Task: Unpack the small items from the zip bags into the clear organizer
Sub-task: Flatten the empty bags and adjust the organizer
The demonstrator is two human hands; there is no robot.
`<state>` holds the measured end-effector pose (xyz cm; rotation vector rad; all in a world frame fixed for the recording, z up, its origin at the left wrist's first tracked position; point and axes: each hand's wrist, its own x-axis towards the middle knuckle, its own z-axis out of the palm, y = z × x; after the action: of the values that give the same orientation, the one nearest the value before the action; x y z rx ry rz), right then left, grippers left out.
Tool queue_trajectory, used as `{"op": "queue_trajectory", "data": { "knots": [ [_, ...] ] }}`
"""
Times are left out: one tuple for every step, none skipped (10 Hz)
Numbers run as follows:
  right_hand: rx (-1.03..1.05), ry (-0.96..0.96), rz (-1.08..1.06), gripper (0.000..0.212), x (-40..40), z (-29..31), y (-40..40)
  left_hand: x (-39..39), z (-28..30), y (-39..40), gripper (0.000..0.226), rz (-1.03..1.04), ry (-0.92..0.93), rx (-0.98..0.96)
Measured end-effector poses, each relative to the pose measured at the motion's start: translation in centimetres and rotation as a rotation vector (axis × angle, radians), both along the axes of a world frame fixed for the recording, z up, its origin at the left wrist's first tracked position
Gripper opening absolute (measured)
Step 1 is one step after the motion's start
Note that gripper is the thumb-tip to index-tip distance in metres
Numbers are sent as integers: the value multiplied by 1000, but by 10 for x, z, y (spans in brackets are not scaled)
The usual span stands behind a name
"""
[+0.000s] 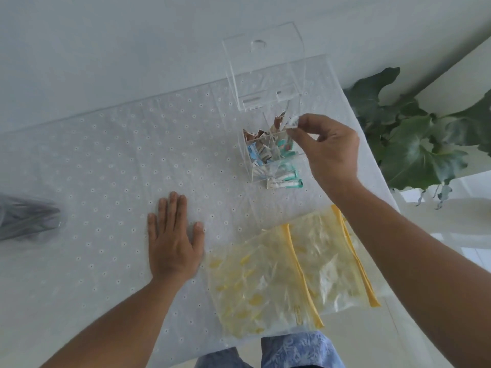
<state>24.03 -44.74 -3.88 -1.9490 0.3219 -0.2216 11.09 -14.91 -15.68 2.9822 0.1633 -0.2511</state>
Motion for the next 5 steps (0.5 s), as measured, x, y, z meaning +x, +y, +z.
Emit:
{"op": "queue_trajectory", "data": {
  "knots": [
    [-222,89,116,19,7,-13,1,0,0,0,71,5,-2,-10],
    [-552,207,281,19,20,-6,0,1,0,0,71,5,0,-10],
    [-832,337,457,22,32,10,1,1,0,1,71,4,1,-9],
    [-904,404,596,34,37,16,4,1,0,1,71,7,3,-5],
    [-828,335,573,35,29,24,-3,1,-1,1,71,8,2,-6]
  ]
}}
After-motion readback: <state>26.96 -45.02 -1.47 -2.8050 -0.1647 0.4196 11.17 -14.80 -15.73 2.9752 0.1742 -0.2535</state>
